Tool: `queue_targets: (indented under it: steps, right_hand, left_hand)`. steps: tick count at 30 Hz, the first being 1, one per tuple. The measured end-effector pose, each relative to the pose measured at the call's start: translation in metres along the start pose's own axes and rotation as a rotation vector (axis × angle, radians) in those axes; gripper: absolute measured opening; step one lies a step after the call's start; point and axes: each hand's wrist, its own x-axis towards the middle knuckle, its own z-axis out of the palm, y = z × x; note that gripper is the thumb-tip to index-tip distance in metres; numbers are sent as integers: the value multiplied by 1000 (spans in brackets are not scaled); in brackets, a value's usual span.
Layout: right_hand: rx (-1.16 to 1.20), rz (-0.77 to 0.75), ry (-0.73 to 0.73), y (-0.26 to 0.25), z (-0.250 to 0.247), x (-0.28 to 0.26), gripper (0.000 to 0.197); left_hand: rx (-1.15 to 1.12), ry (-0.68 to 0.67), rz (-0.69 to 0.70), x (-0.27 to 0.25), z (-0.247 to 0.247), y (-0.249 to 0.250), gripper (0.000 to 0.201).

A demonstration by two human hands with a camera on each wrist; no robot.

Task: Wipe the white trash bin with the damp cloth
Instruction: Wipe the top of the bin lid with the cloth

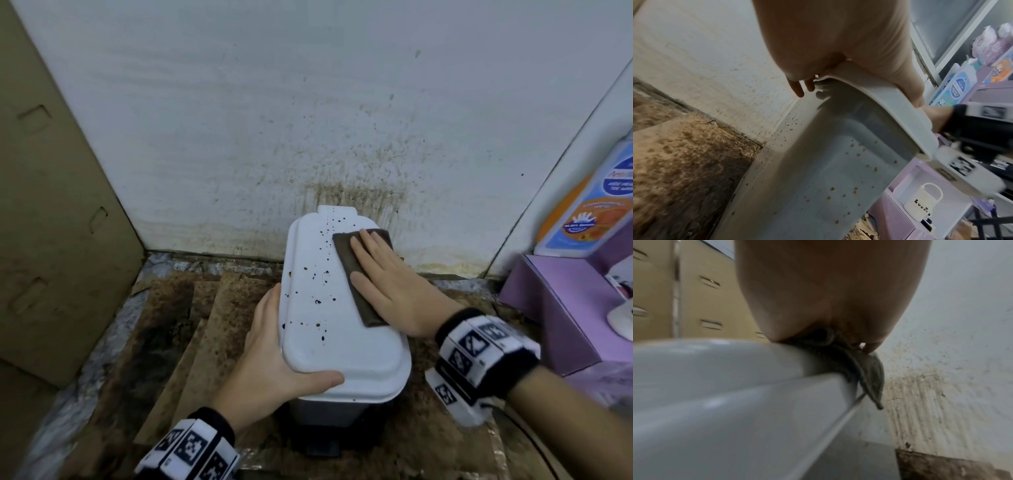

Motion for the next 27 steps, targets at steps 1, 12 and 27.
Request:
queue_targets:
  steps: [1,12,27]
  right_hand:
    - [4,3,-9,5,-3,9,66]
    - [-30,-51,99,29,-11,67,58]
    - [-187,-35,125,-31,27,-58,62]
  left_hand:
    - [-2,-1,2,0,0,0,139]
    - [11,-25,24,4,-4,2,137]
    - [64,-22,69,4,-4,2,126]
